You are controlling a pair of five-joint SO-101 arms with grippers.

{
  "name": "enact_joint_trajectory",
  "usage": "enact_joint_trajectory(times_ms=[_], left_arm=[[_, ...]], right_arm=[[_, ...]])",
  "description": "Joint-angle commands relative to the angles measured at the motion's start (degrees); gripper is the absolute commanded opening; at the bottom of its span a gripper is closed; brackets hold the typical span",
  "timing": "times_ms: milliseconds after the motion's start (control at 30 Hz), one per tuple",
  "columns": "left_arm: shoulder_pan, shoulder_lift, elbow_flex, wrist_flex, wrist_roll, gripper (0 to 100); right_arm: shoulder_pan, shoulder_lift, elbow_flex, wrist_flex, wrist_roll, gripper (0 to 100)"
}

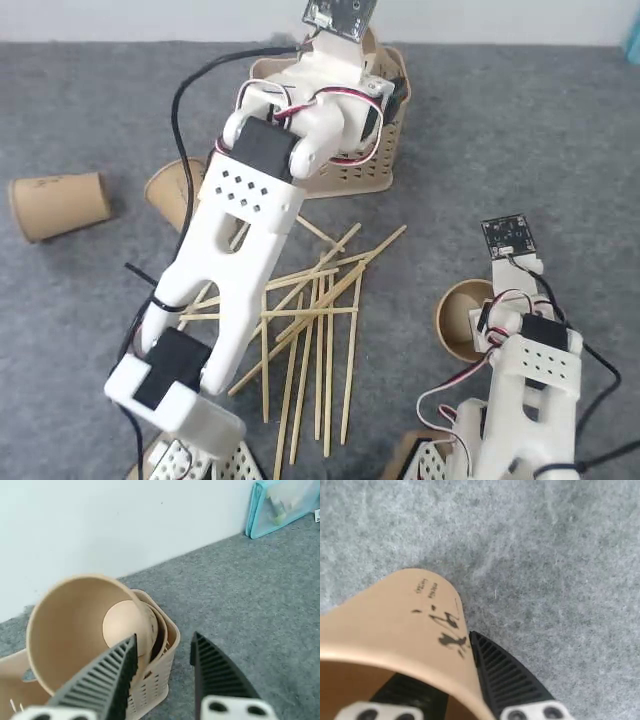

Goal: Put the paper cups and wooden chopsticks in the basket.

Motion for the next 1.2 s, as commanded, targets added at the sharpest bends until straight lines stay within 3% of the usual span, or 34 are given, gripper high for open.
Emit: enact_joint_trajectory(times_ms=[0,200,400,567,767,1167], left_arm=[[-0.09,-4.13,-2.68,0.09,-0.09,18],[0.0,-14.77,-2.24,0.53,0.0,18],[0.0,-25.67,-2.15,8.44,-0.09,17],[0.0,-27.69,5.41,14.33,-0.62,1],[-5.01,-27.96,19.21,8.26,-0.18,1],[-5.89,-27.52,43.38,-18.81,-0.09,1]], right_arm=[[-1.01,-0.22,1.32,-0.92,0.7,0.8],[-1.01,-0.22,1.32,-0.92,0.7,0.8],[-1.01,-0.22,1.32,-0.84,0.7,0.8],[-1.01,-0.22,1.32,-0.66,0.7,0.8],[-0.66,-0.22,1.32,-0.57,0.7,0.8],[-0.75,-0.22,1.32,-0.75,0.7,0.8]])
